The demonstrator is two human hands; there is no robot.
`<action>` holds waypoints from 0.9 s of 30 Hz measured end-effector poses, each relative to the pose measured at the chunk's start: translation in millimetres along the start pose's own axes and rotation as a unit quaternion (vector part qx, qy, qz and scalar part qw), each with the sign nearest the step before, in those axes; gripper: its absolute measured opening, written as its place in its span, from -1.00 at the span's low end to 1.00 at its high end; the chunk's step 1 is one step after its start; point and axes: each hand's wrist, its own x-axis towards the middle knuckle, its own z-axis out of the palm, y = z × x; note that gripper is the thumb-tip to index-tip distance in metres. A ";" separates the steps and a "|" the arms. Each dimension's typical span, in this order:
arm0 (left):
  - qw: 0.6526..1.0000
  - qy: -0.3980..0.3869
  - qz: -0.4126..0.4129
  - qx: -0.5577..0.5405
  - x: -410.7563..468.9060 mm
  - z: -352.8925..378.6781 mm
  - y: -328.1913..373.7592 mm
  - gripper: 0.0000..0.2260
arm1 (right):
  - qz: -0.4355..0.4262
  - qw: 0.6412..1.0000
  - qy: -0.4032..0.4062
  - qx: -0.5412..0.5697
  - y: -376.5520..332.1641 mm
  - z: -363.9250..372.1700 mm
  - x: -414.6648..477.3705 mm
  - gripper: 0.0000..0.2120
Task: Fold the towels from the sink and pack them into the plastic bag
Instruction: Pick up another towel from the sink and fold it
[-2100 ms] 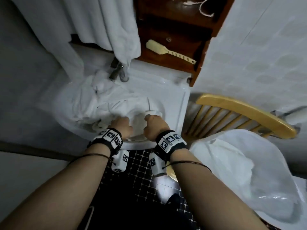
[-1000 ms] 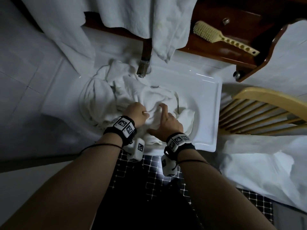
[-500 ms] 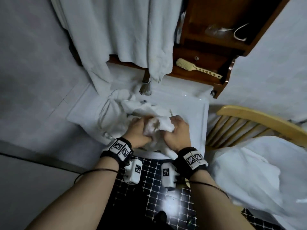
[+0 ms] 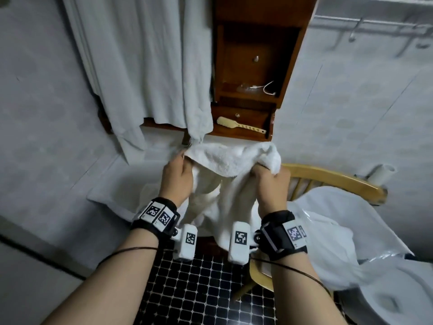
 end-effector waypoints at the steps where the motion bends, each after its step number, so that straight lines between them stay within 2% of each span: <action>1: 1.000 0.019 0.008 0.001 5.8 -6.1 5.7 -0.68 | 0.013 0.999 -0.010 -0.049 4.7 -2.2 2.4 -0.94; 4: 0.997 0.058 0.040 0.002 11.8 -29.2 27.9 -0.65 | -0.001 0.979 -0.066 -0.195 15.9 -2.7 -9.6 -0.65; 6: 0.997 0.036 0.069 0.026 9.1 -43.4 39.9 -0.58 | -0.023 0.968 -0.074 -0.238 15.3 6.9 -26.8 -0.48; 8: 0.993 -0.015 0.095 0.070 5.3 -51.4 41.6 -0.59 | -0.049 0.965 -0.126 -0.224 8.6 22.2 -43.4 -0.30; 10: 0.989 -0.062 0.104 0.089 0.0 -56.6 35.4 -0.75 | -0.094 0.948 -0.219 -0.213 3.3 40.7 -60.4 -0.18; 11: 0.986 -0.099 0.098 0.091 -3.1 -60.8 30.3 -0.86 | -0.127 0.938 -0.240 -0.216 2.4 51.6 -69.0 -0.19; 14: 0.974 -0.183 0.100 0.087 -14.1 -67.6 15.3 -0.69 | -0.170 0.933 -0.158 -0.276 11.2 71.7 -80.5 -0.50; 17: 0.963 -0.211 0.126 0.107 -17.6 -77.7 -4.6 -0.66 | -0.147 0.917 -0.087 -0.361 20.4 76.5 -86.8 -0.71; 18: 0.956 -0.228 0.129 0.129 -18.0 -80.8 -11.8 -0.67 | -0.129 0.924 -0.063 -0.354 18.5 74.4 -88.5 -0.73; 20: 0.948 -0.243 0.117 0.170 -19.5 -85.7 -25.2 -0.78 | -0.107 0.953 -0.024 -0.282 7.8 68.8 -93.5 -0.71; 22: 0.952 -0.225 0.079 0.192 -22.4 -87.6 -38.3 -0.80 | -0.125 0.970 0.004 -0.207 -7.5 65.1 -95.3 -0.75; 27: 0.952 -0.166 -0.037 0.254 -27.7 -83.7 -85.2 -0.72 | -0.147 0.978 0.141 -0.038 -44.1 60.8 -90.2 -0.73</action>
